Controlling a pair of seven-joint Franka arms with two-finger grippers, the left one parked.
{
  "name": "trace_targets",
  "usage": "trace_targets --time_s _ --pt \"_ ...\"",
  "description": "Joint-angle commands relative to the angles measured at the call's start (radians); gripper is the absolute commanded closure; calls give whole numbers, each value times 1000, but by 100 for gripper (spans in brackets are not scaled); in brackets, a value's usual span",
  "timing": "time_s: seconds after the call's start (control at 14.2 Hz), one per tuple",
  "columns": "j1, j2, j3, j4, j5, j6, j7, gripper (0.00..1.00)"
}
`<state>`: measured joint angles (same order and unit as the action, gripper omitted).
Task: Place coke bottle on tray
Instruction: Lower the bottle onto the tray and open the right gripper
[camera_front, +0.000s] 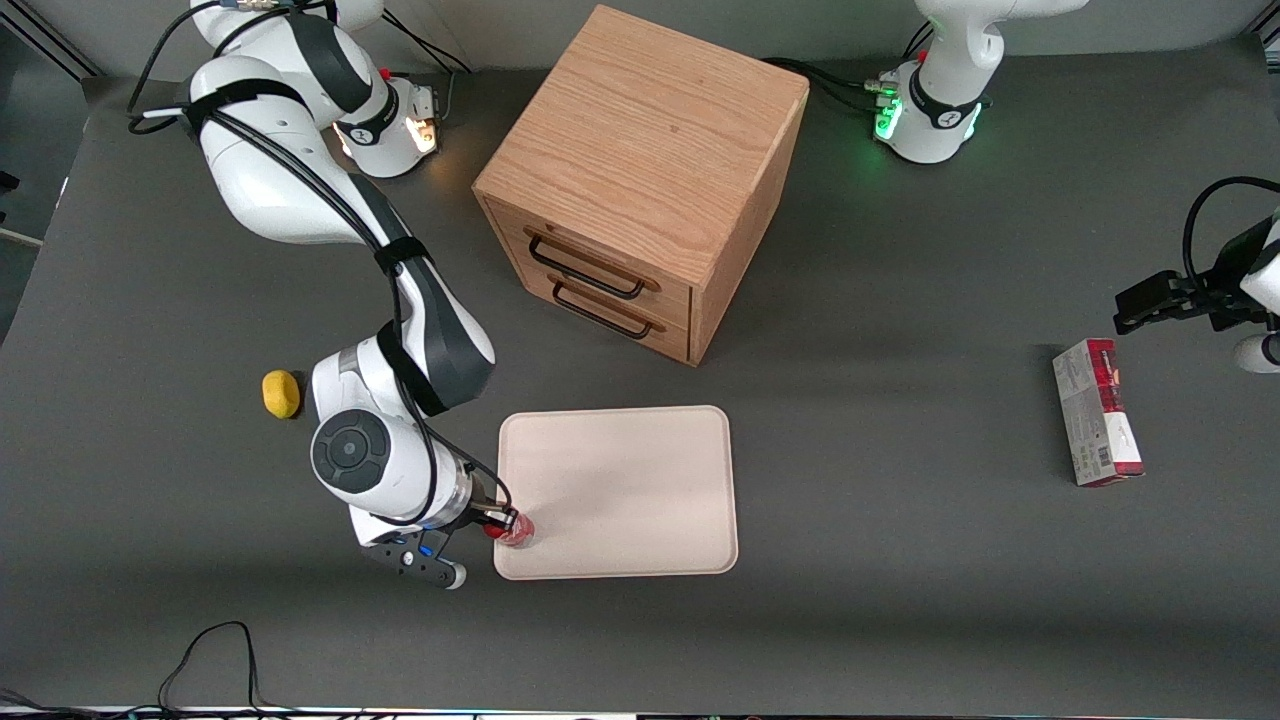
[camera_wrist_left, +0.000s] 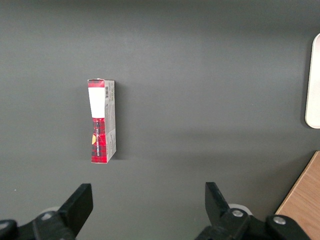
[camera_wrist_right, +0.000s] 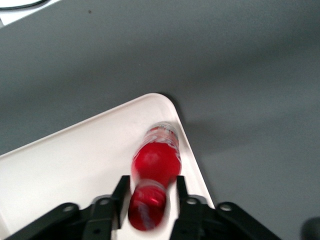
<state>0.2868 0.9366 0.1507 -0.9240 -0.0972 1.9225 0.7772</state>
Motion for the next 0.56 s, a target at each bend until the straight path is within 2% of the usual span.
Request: trace_targets --time_s 0.0,0.49 --pt "17 19 -6 45 -22 0 28 0" --pt "18 13 -6 42 -26 0 30 0"
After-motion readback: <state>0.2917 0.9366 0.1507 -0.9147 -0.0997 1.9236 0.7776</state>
